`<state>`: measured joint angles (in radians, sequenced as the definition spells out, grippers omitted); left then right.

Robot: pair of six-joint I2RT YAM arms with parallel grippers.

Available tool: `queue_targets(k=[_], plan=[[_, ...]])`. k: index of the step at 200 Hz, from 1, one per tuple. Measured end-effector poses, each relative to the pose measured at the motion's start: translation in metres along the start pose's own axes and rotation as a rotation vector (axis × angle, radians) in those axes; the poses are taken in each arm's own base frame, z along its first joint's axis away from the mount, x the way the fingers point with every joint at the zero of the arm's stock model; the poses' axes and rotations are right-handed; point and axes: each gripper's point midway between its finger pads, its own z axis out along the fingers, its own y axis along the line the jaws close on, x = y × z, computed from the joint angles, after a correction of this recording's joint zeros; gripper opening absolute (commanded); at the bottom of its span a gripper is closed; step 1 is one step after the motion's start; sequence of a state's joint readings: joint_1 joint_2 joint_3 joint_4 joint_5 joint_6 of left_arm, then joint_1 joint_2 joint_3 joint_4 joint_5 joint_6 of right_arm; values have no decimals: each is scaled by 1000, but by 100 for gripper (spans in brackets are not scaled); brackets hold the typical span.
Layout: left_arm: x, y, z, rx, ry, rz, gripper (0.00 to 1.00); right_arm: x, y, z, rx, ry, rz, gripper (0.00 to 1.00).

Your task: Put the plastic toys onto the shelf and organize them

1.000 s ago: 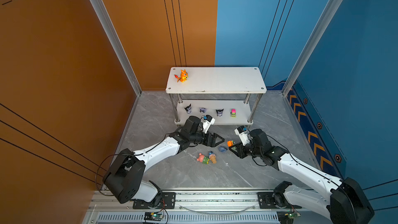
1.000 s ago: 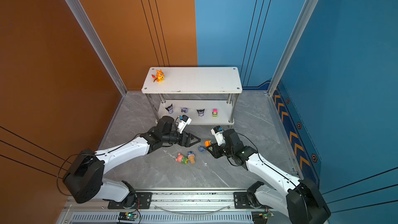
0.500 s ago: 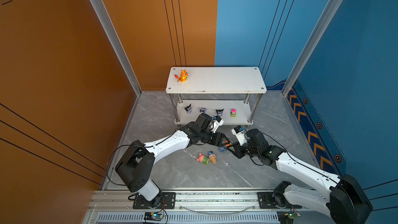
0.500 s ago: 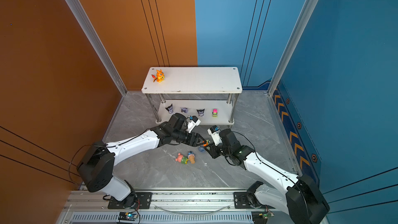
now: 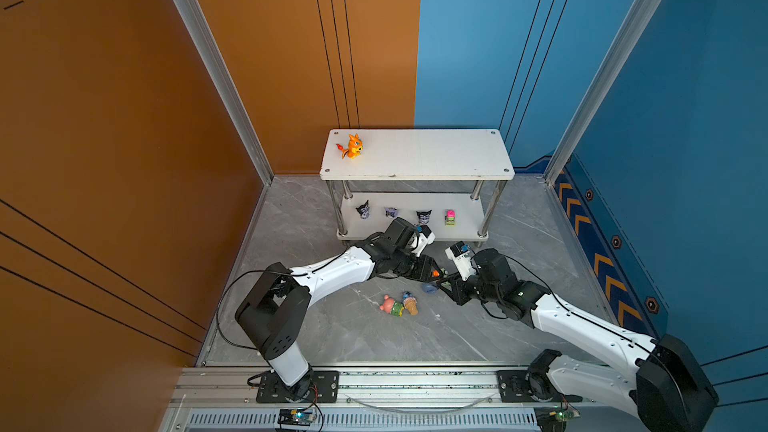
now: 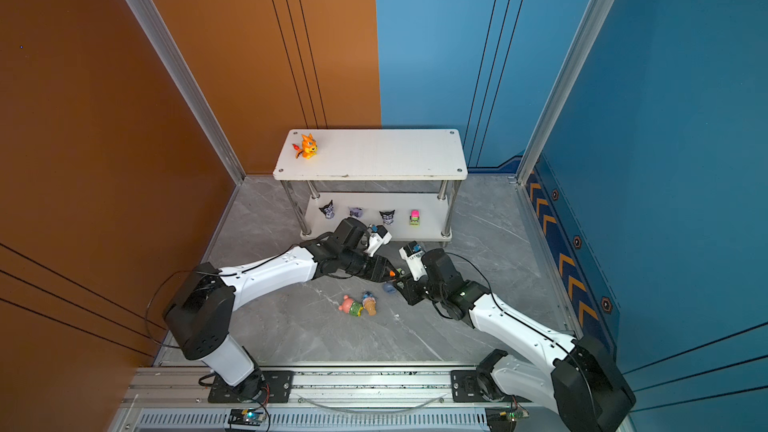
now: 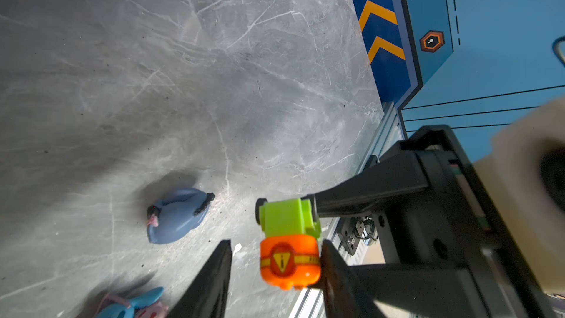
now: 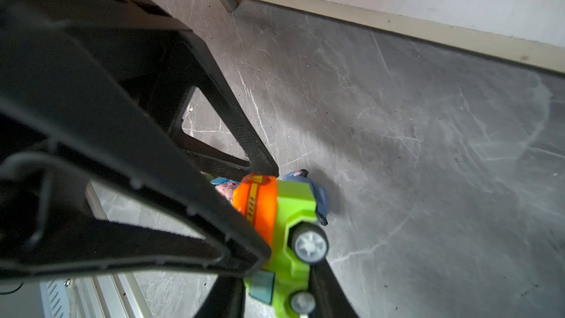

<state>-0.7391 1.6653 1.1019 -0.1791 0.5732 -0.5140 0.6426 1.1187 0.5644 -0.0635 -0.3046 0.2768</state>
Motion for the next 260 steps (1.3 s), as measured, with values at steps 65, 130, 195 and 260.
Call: queue_targets(k=[65,130,195,260], plan=[[-4,-1,3,14,-11,4,32,-2,0,4,9,-11,-9,30],[-6,-3,2,16,-15,4,22,-3,-1,5,14,-16,-9,33],[1,15,5,-80,29,10,20,-2,-1,-6,22,-13,-3,63],[3,18,25,-182,120,72,21,-14,-60,-89,345,-172,129,62]])
